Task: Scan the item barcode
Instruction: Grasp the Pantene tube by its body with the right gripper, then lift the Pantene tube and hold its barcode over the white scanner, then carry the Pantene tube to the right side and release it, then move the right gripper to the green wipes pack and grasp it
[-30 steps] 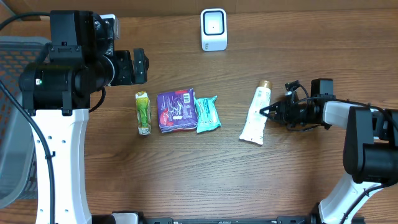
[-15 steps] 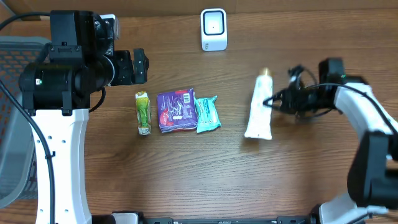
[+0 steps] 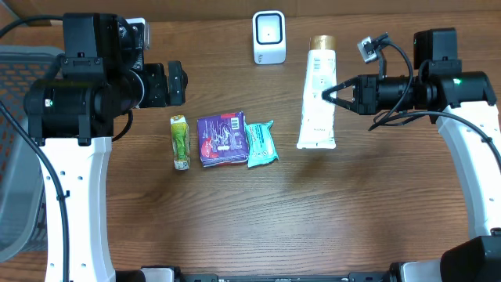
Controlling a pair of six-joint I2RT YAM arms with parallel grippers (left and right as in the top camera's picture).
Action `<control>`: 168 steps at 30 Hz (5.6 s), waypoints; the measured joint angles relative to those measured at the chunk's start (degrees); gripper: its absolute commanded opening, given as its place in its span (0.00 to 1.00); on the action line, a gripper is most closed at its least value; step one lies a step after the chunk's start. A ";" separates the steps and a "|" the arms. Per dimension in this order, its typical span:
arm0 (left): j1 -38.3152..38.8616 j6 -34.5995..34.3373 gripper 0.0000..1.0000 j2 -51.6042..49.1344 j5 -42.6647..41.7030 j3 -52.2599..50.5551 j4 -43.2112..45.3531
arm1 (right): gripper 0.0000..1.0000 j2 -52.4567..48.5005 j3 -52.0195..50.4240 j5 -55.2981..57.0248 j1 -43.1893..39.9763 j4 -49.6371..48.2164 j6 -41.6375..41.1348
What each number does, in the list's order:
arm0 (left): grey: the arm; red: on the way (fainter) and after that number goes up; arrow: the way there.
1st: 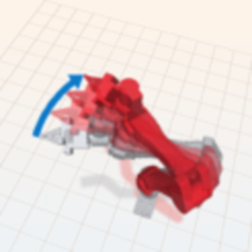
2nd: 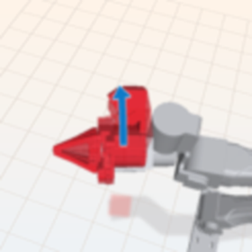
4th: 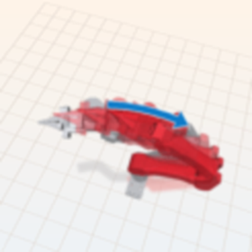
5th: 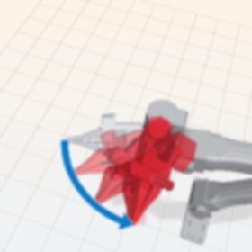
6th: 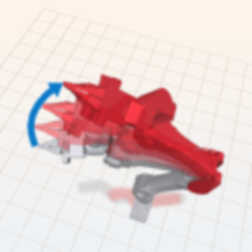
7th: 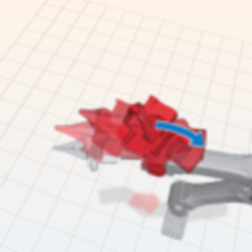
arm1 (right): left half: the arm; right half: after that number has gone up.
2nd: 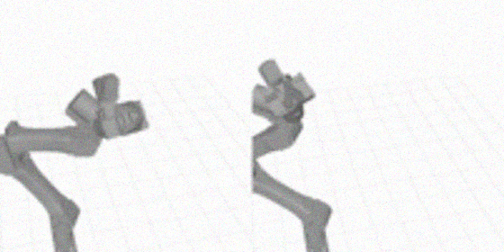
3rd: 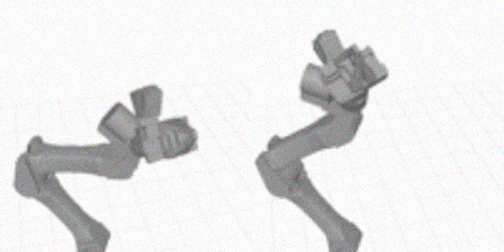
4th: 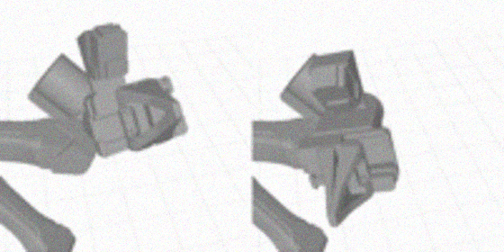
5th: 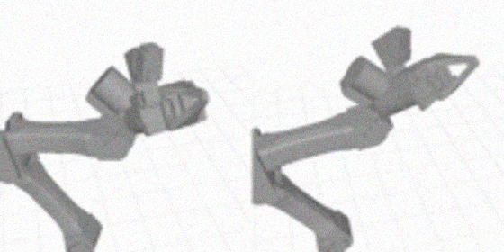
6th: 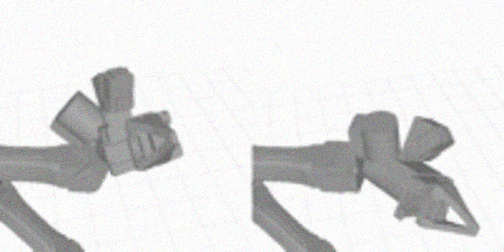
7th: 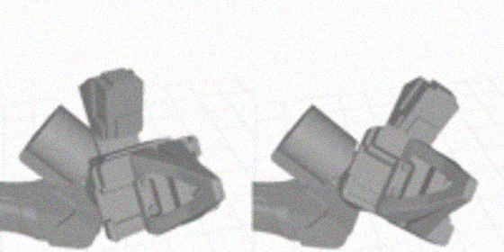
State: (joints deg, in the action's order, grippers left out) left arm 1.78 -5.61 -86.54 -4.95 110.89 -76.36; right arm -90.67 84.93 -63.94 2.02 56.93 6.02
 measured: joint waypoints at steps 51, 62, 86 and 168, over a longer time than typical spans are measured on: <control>0.00 -0.02 0.99 0.00 0.02 0.00 0.02 | 0.04 -43.89 24.06 100.80 27.26 -50.27 45.05; 0.00 -0.02 1.00 0.00 0.02 0.02 0.02 | 0.04 -46.66 24.06 100.91 27.26 -53.55 51.12; 0.00 0.00 1.00 0.00 0.02 0.02 0.00 | 0.04 -19.43 23.52 72.50 26.73 -4.68 3.78; 0.00 -0.02 1.00 0.00 0.02 0.02 0.00 | 0.67 -27.28 -5.22 35.39 24.68 -18.99 -33.97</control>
State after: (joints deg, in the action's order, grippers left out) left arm 1.78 -5.63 -86.54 -4.93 110.91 -76.36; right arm -117.95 79.70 -28.56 26.70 37.93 -27.94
